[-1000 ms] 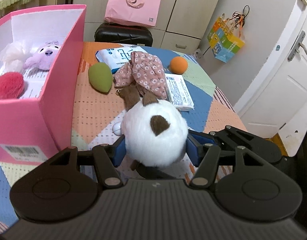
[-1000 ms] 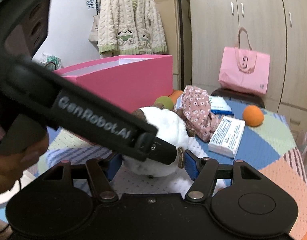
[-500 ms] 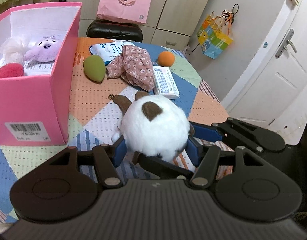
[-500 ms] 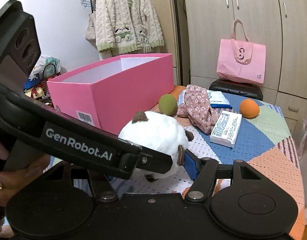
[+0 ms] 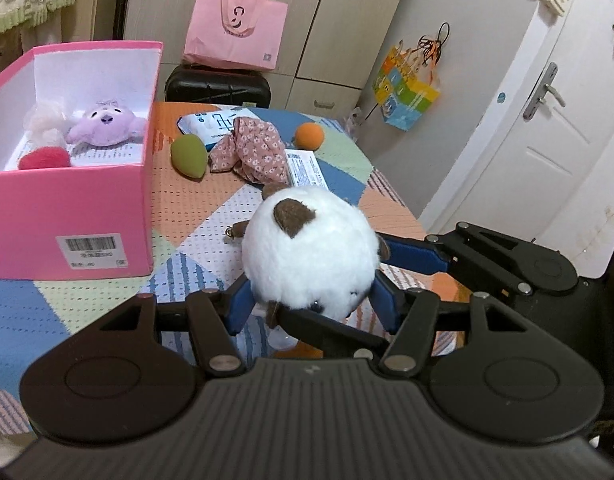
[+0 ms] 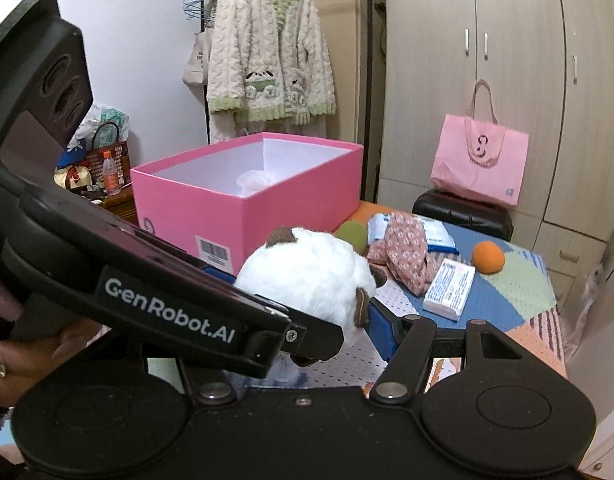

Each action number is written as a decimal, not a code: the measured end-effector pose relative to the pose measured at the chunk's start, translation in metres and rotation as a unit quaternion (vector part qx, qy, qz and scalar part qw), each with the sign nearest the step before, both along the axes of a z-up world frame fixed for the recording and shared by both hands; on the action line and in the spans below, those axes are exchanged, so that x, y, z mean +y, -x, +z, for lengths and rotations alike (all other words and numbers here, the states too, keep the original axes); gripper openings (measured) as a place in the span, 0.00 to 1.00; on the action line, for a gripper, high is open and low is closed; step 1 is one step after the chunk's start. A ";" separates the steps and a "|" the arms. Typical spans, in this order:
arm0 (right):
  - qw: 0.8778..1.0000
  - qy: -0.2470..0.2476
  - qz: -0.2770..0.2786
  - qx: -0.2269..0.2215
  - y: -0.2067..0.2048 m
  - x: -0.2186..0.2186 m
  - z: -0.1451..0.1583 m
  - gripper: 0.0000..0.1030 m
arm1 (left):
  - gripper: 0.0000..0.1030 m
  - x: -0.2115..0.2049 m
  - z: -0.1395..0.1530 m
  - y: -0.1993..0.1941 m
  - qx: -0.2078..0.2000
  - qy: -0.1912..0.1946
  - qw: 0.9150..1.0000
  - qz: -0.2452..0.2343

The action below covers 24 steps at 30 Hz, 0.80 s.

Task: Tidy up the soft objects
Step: 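Lift the white plush cat with the left gripper and carry it over the box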

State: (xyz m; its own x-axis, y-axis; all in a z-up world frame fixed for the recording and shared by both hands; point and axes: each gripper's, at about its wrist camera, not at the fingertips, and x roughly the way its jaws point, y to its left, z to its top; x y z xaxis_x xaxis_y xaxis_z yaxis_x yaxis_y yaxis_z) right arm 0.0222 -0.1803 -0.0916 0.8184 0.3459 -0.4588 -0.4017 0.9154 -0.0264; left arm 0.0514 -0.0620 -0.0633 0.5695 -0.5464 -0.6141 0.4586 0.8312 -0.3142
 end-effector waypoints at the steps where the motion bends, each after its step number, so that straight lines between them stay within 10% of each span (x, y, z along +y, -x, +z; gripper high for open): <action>1: 1.000 0.001 0.001 -0.001 0.003 0.002 0.003 0.67 | 0.58 0.002 0.002 0.003 0.000 0.002 1.000 0.001; 24: 0.994 -0.004 0.086 -0.067 0.004 0.070 0.083 0.68 | 0.57 0.087 0.096 0.018 -0.059 0.001 0.996 0.061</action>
